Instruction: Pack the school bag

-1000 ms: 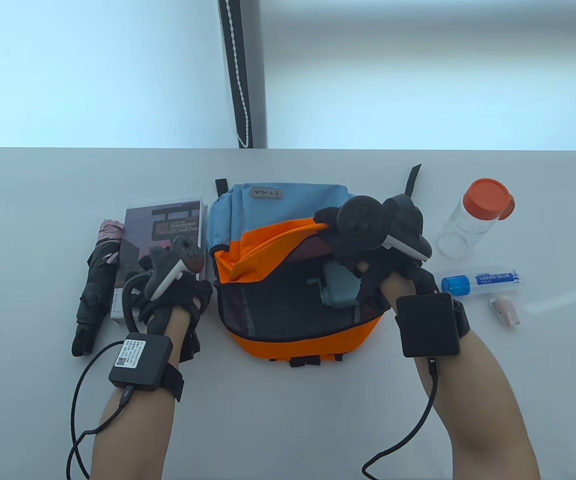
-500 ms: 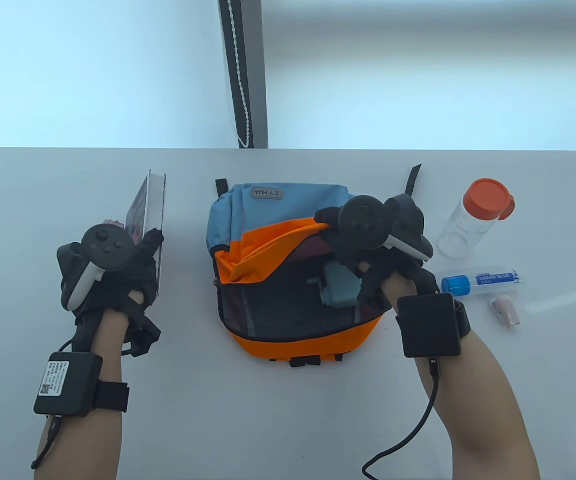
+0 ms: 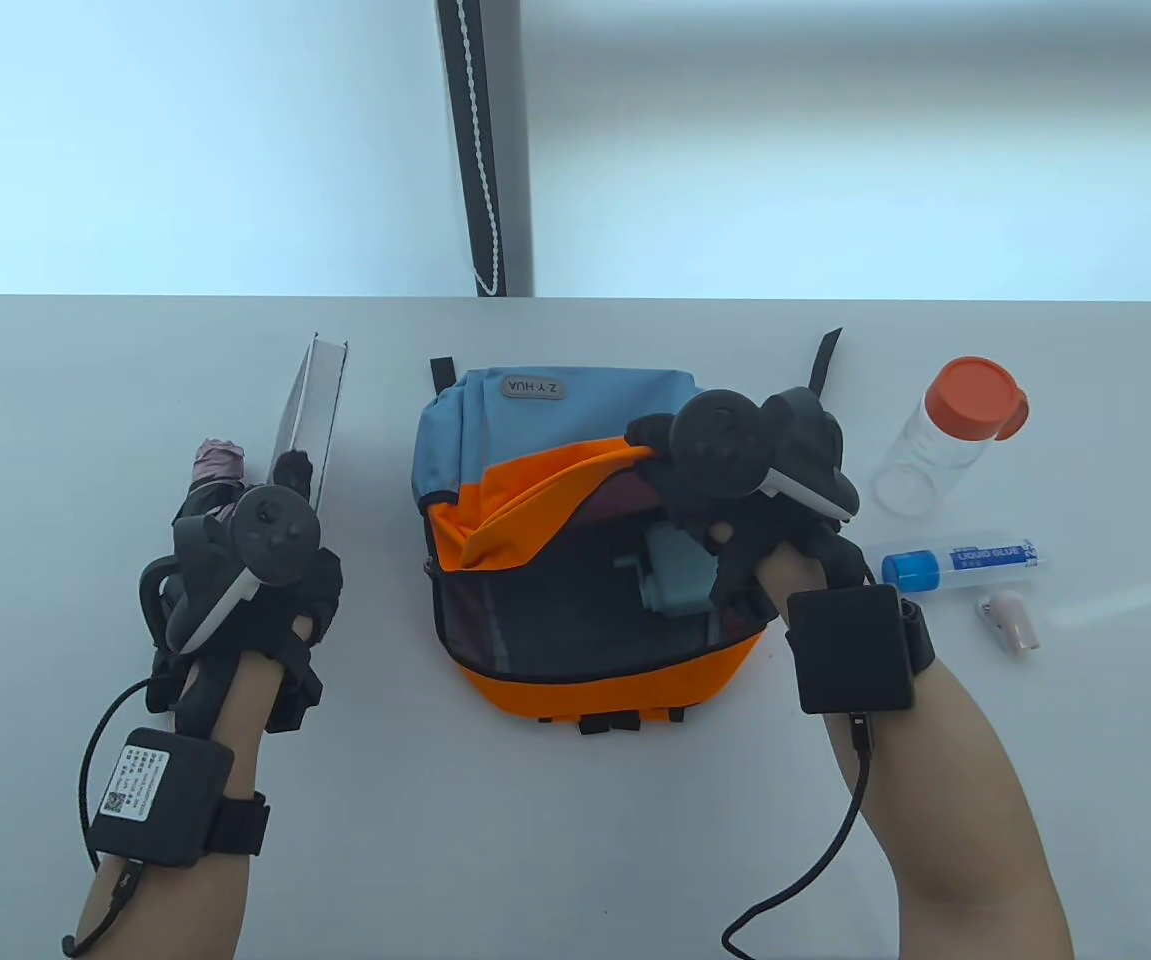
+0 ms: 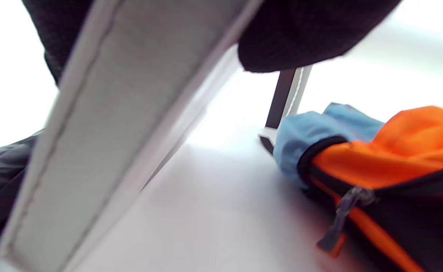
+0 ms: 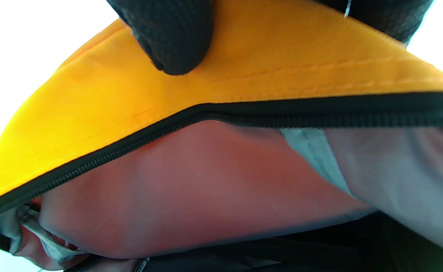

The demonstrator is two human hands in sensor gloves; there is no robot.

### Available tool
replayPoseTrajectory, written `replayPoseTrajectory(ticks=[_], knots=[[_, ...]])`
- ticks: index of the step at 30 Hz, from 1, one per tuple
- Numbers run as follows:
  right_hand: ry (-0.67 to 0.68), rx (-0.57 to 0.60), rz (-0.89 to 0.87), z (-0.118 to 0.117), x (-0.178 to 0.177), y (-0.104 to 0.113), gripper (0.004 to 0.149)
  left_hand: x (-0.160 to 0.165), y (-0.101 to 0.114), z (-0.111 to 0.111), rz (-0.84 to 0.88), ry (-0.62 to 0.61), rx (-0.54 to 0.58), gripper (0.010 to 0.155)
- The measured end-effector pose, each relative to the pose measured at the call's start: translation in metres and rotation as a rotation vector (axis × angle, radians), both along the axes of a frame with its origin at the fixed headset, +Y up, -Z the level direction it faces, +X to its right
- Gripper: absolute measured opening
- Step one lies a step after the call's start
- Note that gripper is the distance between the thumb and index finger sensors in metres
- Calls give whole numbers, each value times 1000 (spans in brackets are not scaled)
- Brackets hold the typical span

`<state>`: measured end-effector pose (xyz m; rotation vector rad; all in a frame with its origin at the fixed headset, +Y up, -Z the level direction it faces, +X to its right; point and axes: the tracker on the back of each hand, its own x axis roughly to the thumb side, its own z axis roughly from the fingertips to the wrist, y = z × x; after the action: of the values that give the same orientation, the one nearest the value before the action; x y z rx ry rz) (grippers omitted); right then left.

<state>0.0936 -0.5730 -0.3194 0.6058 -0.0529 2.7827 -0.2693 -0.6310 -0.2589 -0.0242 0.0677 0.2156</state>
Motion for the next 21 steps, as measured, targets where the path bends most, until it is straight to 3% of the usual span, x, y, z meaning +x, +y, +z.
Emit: replayPoseTrajectory(ticks=[3,6,10,13,17,21], knots=[[-12,-1,3,-2,-1,1,45,4,28,16,-25,-26,207,94],[-71,13,-2,-6,2,0,51,12,64,38,-45,-136,386,86],[-127,-2,20,-14,7,-5,51,19,118,85,26,-324,534,83],[-133,-12,13,-16,8,-5,50,22,146,122,61,-458,615,82],[-155,11,-12,-18,10,0,50,19,162,149,193,-632,610,79],[-145,1,-32,-17,16,6,46,33,155,154,150,-771,531,77]])
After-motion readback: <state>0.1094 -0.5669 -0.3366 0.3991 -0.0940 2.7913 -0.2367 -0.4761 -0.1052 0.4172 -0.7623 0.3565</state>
